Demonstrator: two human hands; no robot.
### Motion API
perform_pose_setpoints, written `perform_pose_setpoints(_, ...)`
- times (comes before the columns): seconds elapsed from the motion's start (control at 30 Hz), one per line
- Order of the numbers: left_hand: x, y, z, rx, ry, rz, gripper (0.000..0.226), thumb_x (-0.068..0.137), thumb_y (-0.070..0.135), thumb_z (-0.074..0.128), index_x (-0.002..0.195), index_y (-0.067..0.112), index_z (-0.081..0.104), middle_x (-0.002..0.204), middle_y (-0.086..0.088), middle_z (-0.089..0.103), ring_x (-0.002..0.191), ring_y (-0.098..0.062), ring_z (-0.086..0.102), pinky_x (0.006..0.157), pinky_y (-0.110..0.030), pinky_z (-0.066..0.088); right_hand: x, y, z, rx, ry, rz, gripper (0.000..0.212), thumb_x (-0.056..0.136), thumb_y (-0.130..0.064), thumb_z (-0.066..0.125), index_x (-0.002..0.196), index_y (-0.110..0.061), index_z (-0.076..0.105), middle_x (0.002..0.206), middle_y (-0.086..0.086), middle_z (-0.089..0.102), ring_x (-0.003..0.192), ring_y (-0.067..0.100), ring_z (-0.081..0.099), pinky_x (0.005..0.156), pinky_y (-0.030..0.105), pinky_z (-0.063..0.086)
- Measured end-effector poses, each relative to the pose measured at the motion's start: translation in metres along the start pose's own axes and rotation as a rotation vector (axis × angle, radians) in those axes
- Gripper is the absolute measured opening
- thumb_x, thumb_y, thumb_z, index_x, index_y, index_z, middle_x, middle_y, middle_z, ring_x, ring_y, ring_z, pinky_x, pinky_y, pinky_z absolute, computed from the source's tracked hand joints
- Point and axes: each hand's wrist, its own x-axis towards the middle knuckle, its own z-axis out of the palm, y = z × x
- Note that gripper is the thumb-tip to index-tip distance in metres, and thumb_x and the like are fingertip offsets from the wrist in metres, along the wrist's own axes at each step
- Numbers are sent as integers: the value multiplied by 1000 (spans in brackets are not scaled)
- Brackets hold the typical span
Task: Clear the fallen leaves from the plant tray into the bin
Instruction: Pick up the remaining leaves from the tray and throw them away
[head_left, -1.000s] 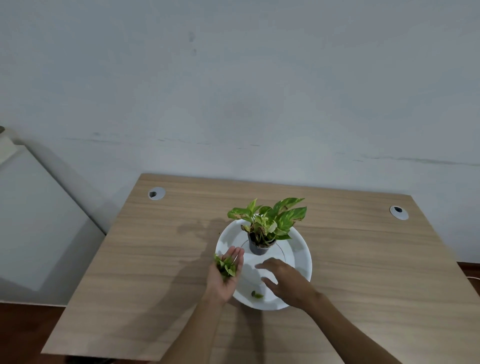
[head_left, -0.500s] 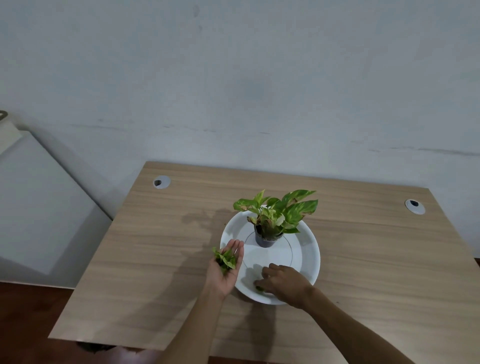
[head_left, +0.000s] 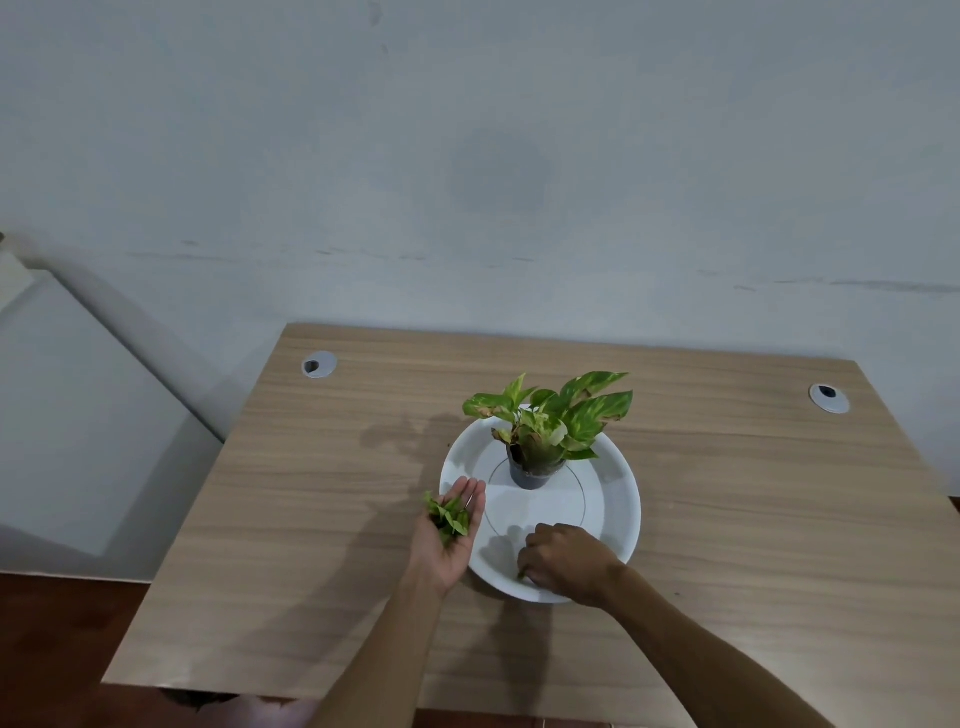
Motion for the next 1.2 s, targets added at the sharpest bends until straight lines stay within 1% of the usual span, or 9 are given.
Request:
perform_pose_setpoints(0.13, -2, 0, -1, 21, 21, -4, 38, 102, 20, 36, 112, -8, 59, 112, -25, 65, 108, -37, 61, 104, -42, 44, -7, -4, -7, 284, 66, 176, 21, 87, -29, 50, 95, -24, 69, 95, -2, 67, 86, 18, 59, 73, 32, 47)
perform_pose_setpoints(0.3, -7, 0, 6, -12, 40, 31, 42, 103, 27, 36, 113, -7, 57, 113, -24, 63, 105, -36, 61, 105, -42, 43, -9, -11, -32, 413, 242, 218, 12, 85, -34, 56, 93, -30, 63, 83, -13, 61, 75, 5, 51, 65, 22, 43)
perform_pose_setpoints(0.47, -9, -6, 11, 98, 36, 81, 40, 102, 23, 38, 112, -10, 59, 106, -27, 65, 86, -36, 71, 78, -44, 58, 9, -20, -76, 529, 418, 242, 7, 87, -37, 58, 90, -33, 62, 77, -11, 60, 75, 8, 55, 64, 24, 49)
perform_pose_setpoints(0.6, -15, -13, 17, 111, 19, 82, 45, 102, 20, 37, 91, -9, 69, 91, -26, 72, 71, -30, 74, 68, -39, 61, 27, -29, -94, 549, 410, 180, 11, 89, -35, 57, 94, -33, 67, 81, -13, 63, 79, 6, 56, 66, 21, 48)
perform_pose_setpoints(0.67, -16, -14, 19, 111, 8, 73, 44, 103, 22, 35, 96, -9, 66, 86, -25, 73, 72, -30, 74, 64, -37, 62, 33, -32, -91, 559, 373, 160, 16, 89, -35, 56, 98, -31, 68, 82, -12, 65, 80, 7, 57, 70, 27, 51)
perform_pose_setpoints(0.8, -14, -11, 20, 121, 10, 93, 39, 102, 21, 35, 105, -5, 63, 86, -22, 74, 73, -29, 74, 62, -34, 62, 37, -38, -84, 583, 392, 157, 15, 90, -30, 59, 100, -28, 70, 81, -7, 64, 77, 9, 55, 71, 34, 51)
perform_pose_setpoints(0.9, -14, -9, 21, 108, -10, 102, 38, 102, 23, 36, 111, -2, 63, 90, -20, 74, 78, -28, 74, 76, -37, 60, 39, -41, -83, 591, 401, 163, 14, 90, -30, 60, 100, -28, 71, 80, -5, 63, 77, 10, 55, 72, 35, 51)
perform_pose_setpoints(1.03, -19, -9, 21, 117, -16, 114, 38, 102, 22, 37, 106, -2, 66, 91, -21, 74, 78, -29, 75, 75, -39, 59, 40, -42, -84, 572, 395, 172, 21, 94, -30, 55, 109, -33, 69, 80, -8, 60, 79, 9, 55, 71, 33, 52)
perform_pose_setpoints(1.2, -21, -11, 22, 81, -14, 127, 38, 102, 18, 35, 97, -7, 64, 84, -24, 73, 73, -31, 74, 73, -39, 61, 37, -41, -85, 596, 415, 195, 21, 97, -30, 50, 107, -39, 67, 84, -13, 61, 82, 5, 56, 74, 28, 52)
